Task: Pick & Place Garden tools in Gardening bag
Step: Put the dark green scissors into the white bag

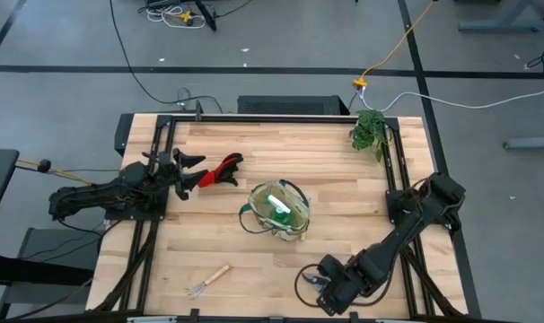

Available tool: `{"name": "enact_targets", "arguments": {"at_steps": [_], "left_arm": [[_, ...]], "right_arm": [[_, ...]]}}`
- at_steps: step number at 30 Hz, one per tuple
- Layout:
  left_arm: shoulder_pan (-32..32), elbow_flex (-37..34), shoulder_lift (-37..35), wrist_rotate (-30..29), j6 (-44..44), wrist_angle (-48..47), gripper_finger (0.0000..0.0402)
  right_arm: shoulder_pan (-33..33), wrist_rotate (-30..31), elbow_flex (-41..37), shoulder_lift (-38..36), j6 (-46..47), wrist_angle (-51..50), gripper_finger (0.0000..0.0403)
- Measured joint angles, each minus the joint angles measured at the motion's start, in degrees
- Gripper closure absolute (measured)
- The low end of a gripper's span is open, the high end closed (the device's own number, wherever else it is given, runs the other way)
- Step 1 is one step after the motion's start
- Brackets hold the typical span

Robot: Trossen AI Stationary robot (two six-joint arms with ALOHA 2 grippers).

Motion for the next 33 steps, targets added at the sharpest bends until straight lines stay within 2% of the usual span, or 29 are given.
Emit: {"name": "enact_targets", "arguments": {"at_steps": [12,21,33], "left_arm": [[-0.02,0.01,0.00,0.09,-0.42,-0.02,0.0110],[-0.01,0.01,0.01,0.09,-0.44,-0.02,0.0110],[0.00,0.01,0.02,0.09,-0.45,-0.04,0.0110]], "right_arm": [[0.47,-3.18,0.00,4.41,0.39,-2.70,0.0311],[0.84,-2.61,0.00,4.98,1.35,-4.86,0.0309],[1.43,-2.89,0.00,6.76,1.43,-5.27,0.0259]]}}
